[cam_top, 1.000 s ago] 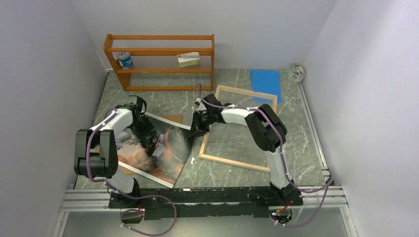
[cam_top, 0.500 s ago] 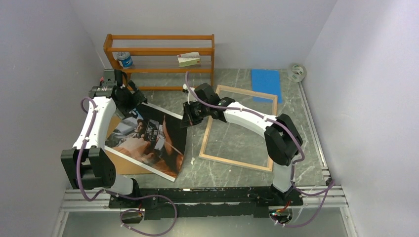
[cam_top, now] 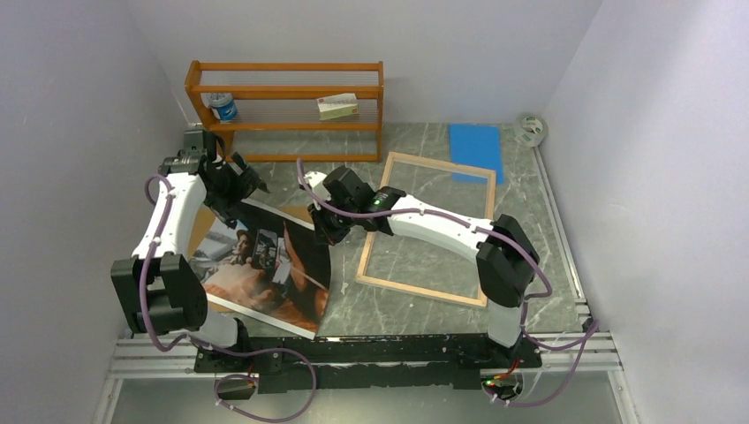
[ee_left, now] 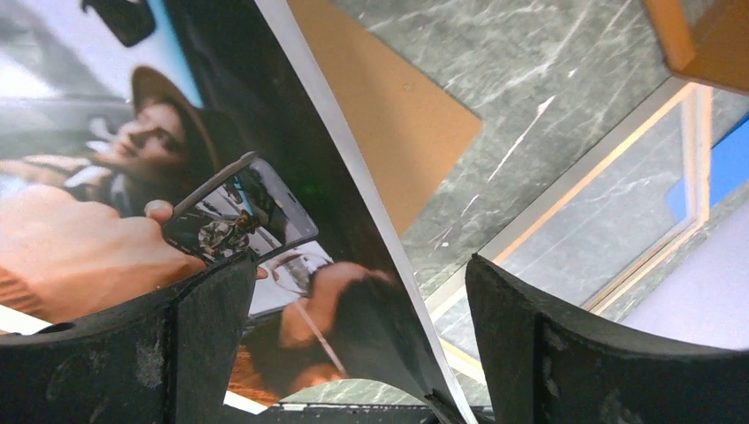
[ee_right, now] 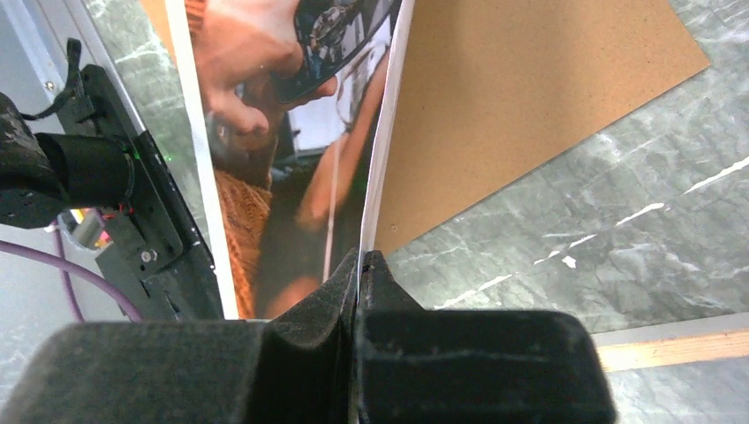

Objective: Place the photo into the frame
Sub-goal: Turn over the photo at the center of the board.

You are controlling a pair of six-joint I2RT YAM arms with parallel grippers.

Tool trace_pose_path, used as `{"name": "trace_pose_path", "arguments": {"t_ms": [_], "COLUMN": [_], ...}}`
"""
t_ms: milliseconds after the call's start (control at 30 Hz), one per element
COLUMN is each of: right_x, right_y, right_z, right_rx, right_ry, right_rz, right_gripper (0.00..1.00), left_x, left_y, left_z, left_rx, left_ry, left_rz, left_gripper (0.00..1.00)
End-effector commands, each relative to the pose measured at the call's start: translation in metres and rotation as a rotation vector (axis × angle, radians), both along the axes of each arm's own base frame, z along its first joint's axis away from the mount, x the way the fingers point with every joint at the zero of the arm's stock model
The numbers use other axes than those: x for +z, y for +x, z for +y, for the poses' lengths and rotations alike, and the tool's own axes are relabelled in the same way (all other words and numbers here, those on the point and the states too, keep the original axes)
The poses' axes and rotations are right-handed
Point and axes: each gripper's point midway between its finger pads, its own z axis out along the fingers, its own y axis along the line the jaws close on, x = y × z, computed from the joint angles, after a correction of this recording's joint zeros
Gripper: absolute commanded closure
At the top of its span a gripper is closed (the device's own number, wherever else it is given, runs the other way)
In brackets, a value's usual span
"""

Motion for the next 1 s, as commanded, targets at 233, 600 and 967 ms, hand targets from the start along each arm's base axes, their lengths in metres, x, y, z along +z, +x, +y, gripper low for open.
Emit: {"name": "trace_pose_path", "arguments": {"t_ms": [233,600,967], "right_x": [0.063,0.055,0.053], "right_y": [-0.003,-0.014,-0.011], "right_z": [0.008,0.012,0.016], "right_rx": [0.04,0.11,0.106], "right_ry": [0.066,-0.03,-0.054], "right_rz": [-0.251,-0.355,-0.36], "right_gripper": [1.0,1.0,1.0], "left_x": [-0.046,-0.051,-0.037], "left_y": [-0.002,0.003,0.002], "left_z": [-0.002,0.005,-0.001], "left_rx": [0.01,-0.045,-0.063], "left_ry": [-0.073,-0.119,-0.168], "left_rz": [0.122,0.15,0.132], "left_gripper": [0.12,0.47,0.64]}}
